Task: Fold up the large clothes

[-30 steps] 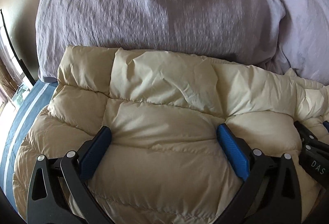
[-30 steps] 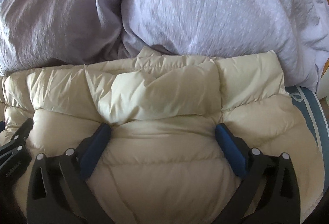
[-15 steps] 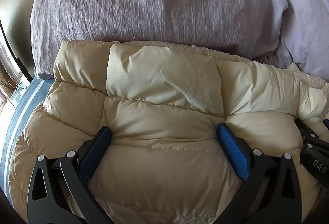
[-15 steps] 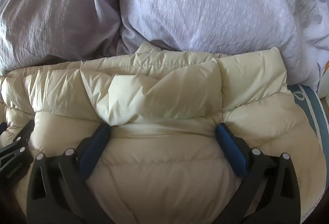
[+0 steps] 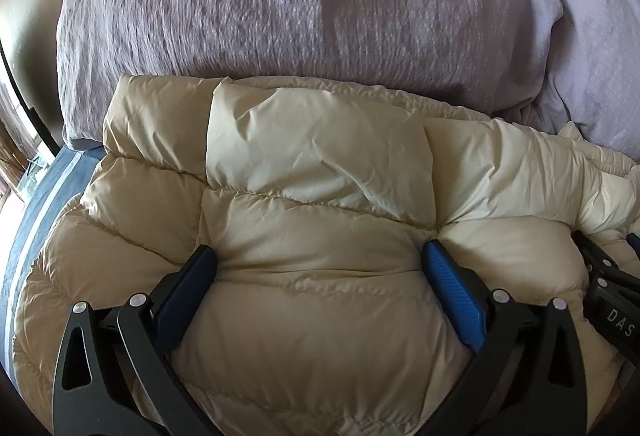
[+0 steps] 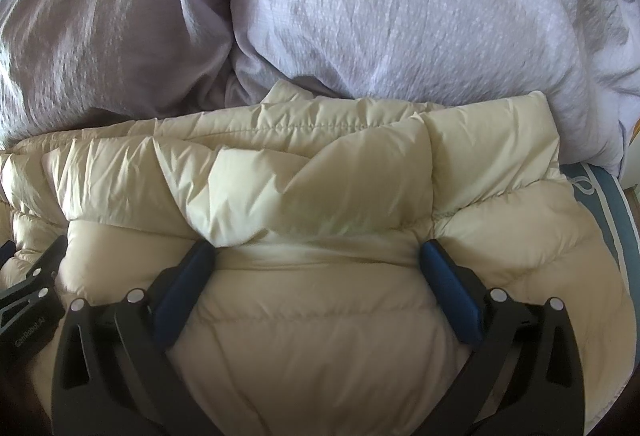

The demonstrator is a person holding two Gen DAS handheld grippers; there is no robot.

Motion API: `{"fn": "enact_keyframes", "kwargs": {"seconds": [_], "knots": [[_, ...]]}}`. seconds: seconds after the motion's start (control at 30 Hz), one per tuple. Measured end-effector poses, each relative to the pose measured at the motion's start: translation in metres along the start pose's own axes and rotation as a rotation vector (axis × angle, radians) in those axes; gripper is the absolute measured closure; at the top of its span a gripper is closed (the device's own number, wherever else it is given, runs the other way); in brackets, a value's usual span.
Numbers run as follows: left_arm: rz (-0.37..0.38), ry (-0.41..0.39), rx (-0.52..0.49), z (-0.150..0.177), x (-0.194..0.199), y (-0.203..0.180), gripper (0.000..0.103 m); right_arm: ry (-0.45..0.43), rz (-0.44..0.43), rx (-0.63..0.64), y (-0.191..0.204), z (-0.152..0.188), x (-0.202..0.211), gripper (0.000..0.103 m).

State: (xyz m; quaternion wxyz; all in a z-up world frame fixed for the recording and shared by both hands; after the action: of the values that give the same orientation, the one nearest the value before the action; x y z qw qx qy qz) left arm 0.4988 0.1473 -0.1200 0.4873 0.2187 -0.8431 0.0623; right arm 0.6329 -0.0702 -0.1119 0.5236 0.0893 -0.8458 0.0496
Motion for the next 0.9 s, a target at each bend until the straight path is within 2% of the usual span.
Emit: {"fn": "enact_keyframes", "kwargs": {"seconds": [0.13, 0.23, 0.3, 0.43, 0.53, 0.6, 0.67, 0.77, 0.9], "knots": [[-0.017, 0.002, -0.004, -0.003, 0.001, 0.002, 0.001, 0.008, -0.035, -0.016, -0.003, -0.004, 0.001, 0.002], [-0.021, 0.025, -0.009, 0.002, 0.019, 0.005, 0.001, 0.052, -0.119, -0.04, -0.015, 0.0, 0.018, 0.002], [0.015, 0.014, -0.007, 0.007, 0.043, 0.014, 0.003, 0.027, -0.19, -0.076, -0.033, 0.007, 0.049, 0.002], [0.019, -0.045, -0.014, 0.019, 0.096, 0.049, 0.003, 0.012, -0.207, -0.142, -0.08, 0.027, 0.094, 0.002], [0.024, -0.053, 0.018, 0.031, 0.119, 0.086, 0.003, 0.03, -0.174, -0.162, -0.116, 0.052, 0.111, 0.002], [0.031, -0.033, 0.053, 0.039, 0.123, 0.108, 0.003, 0.034, -0.134, -0.18, -0.138, 0.069, 0.118, 0.002], [0.037, -0.004, 0.101, 0.05, 0.122, 0.131, 0.003, 0.059, -0.147, -0.217, -0.16, 0.085, 0.117, 0.002], [0.078, 0.036, 0.169, 0.065, 0.117, 0.156, 0.003, 0.112, -0.225, -0.28, -0.18, 0.111, 0.108, 0.002], [0.145, 0.069, 0.203, 0.077, 0.113, 0.168, 0.003, 0.148, -0.337, -0.312, -0.184, 0.13, 0.097, 0.002]]}}
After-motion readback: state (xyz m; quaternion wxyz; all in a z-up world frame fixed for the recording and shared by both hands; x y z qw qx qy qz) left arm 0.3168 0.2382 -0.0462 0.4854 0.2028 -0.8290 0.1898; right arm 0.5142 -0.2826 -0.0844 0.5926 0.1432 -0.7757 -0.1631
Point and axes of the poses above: each gripper's, at about its wrist camera, not at the fingertips, and x roughly against the way its jaws point, y to its left, z to its underside, the point moved 6 cm from there along -x, roughly the way its jaws point, and after that the axes turned 6 degrees about y, right-handed, at the moved point
